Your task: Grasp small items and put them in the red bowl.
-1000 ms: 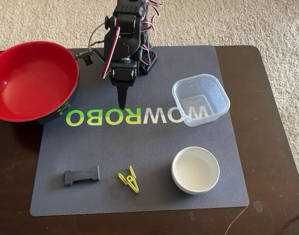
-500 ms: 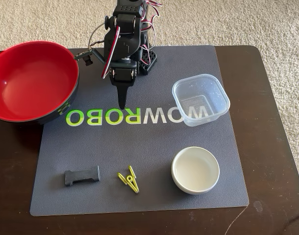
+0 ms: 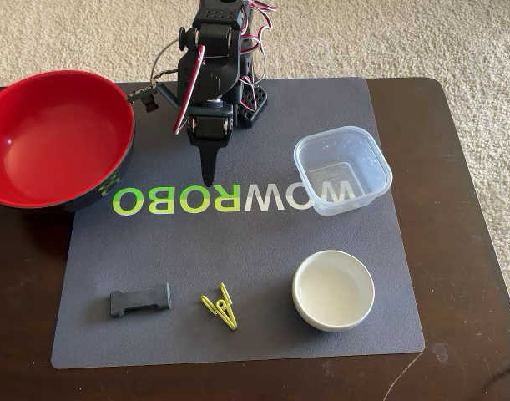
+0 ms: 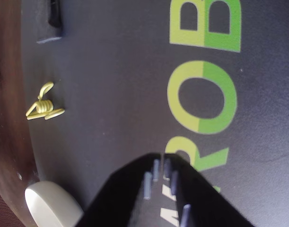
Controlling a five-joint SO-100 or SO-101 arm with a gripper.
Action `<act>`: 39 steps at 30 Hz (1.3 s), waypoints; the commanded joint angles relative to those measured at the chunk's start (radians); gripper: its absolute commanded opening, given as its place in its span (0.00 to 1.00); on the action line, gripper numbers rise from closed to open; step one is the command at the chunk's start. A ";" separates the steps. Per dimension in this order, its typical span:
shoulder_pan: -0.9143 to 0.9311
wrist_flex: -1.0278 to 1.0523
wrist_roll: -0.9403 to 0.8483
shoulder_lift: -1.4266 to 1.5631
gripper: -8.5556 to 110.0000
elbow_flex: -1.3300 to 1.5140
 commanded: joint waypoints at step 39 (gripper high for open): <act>-0.063 0.043 0.756 0.005 0.29 -0.169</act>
